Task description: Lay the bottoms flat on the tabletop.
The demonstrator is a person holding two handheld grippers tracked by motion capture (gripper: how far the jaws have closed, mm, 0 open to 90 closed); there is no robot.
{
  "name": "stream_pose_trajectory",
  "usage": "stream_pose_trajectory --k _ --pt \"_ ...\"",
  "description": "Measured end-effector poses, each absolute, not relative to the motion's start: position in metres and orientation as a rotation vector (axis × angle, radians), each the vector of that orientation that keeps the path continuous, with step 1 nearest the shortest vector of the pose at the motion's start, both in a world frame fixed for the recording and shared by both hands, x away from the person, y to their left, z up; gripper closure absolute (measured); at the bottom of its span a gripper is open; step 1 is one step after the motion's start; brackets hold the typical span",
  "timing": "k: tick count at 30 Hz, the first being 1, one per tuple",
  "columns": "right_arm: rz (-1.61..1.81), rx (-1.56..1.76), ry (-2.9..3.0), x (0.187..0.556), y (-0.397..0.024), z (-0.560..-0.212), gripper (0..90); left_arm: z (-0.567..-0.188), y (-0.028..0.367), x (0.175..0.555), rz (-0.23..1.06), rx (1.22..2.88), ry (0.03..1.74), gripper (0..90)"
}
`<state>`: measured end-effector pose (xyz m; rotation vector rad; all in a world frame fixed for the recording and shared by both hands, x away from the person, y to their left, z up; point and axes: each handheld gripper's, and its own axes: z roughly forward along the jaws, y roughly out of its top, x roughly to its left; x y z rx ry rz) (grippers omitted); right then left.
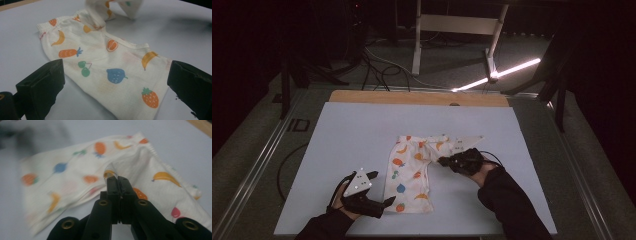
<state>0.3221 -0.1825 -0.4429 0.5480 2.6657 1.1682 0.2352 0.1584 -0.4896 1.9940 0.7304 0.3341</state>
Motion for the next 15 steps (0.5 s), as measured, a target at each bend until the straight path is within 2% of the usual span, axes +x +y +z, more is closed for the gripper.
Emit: stream_pose_trajectory --k 6,12,13,15 --pt "1.153 0.429 2.790 0.284 -0.189 -0.441 89.1 -0.489 0.156 0.235 0.337 1.997 0.723 1.9" --pt "1.024 0.298 2.976 0.256 -0.174 -0.457 88.2 -0.490 0.156 0.235 0.333 2.007 0.716 1.9" --pt "0.998 0.272 2.988 0.253 -0.171 -0.460 86.0 -0.490 0.155 0.235 0.335 2.010 0.714 1.9" --pt "1.000 0.266 3.006 0.249 -0.168 -0.465 70.8 -0.490 0.156 0.235 0.330 2.003 0.718 1.9"
